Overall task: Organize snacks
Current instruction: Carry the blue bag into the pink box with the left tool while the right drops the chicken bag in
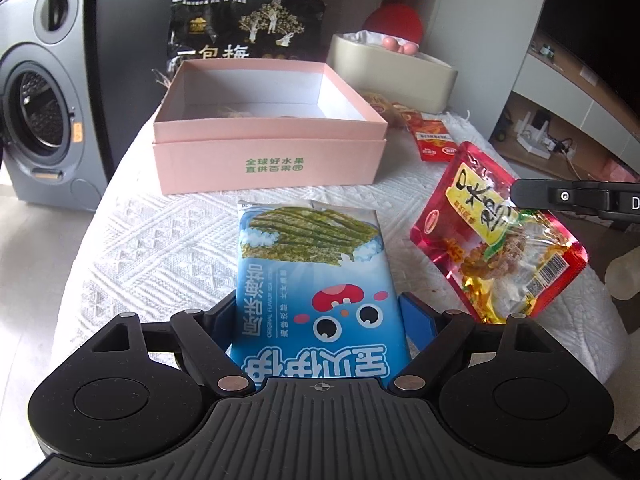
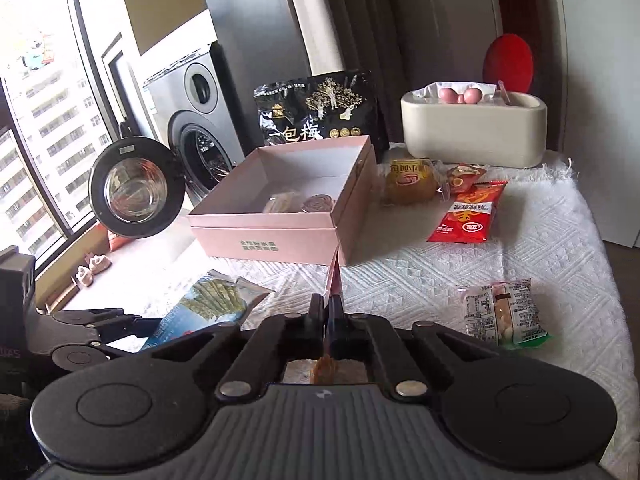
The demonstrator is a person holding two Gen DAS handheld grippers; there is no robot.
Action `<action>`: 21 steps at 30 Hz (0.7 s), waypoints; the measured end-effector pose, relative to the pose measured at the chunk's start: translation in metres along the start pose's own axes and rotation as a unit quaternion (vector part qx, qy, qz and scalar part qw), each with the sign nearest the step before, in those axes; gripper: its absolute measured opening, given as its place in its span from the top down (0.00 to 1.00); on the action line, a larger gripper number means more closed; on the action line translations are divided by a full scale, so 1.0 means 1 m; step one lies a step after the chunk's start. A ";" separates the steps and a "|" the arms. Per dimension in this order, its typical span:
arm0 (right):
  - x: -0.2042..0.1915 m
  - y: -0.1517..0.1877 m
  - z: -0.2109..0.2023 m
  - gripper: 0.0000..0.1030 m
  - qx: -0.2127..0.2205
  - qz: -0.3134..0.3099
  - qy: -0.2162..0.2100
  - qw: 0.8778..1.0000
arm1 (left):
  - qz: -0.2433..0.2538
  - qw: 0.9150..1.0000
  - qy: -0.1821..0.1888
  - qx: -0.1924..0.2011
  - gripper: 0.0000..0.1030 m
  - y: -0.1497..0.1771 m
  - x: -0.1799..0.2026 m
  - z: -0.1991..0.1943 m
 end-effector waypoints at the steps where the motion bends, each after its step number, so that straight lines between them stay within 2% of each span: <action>1: -0.002 0.001 0.002 0.98 -0.005 -0.004 0.000 1.000 | 0.000 1.000 0.002 -0.002 0.16 0.001 0.001 -0.001; 7: -0.002 0.007 0.010 0.93 -0.020 -0.004 -0.025 0.999 | 0.002 1.000 0.004 -0.013 0.16 0.008 0.002 0.001; 9: 0.000 0.006 0.017 0.88 -0.035 -0.006 -0.008 0.999 | -0.001 1.000 0.003 -0.018 0.16 0.008 0.001 0.003; 10: 0.002 0.007 0.021 0.81 -0.046 -0.007 0.003 0.999 | -0.001 1.000 0.004 -0.019 0.16 0.009 0.001 0.004; 11: 0.004 0.008 0.025 0.68 -0.057 -0.006 0.004 0.998 | -0.001 1.000 0.006 -0.019 0.16 0.009 0.001 0.004; 13: 0.011 0.012 0.032 0.55 -0.066 0.008 -0.002 0.998 | 0.001 1.000 0.008 -0.019 0.16 0.010 0.002 0.003; 15: 0.016 0.014 0.039 0.67 -0.081 0.010 -0.009 0.997 | 0.002 1.000 0.008 -0.020 0.16 0.011 0.002 0.002; 16: 0.016 0.014 0.039 0.82 -0.082 0.007 -0.003 0.997 | 0.003 1.000 0.008 -0.021 0.16 0.011 0.002 0.002; 21: 0.011 0.003 0.027 0.83 -0.070 -0.001 -0.028 0.997 | -0.002 1.000 0.023 -0.017 0.16 0.004 0.000 -0.008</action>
Point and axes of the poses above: each gripper's, at about its wrist camera, not at the fingertips, and z roughly the way its jaws point, x to its right, y to its underside, the point moved 1 cm from there along z, roughly the way its jaws point, and after that the axes turned 9 degrees about -z, right-handed, at the moved point
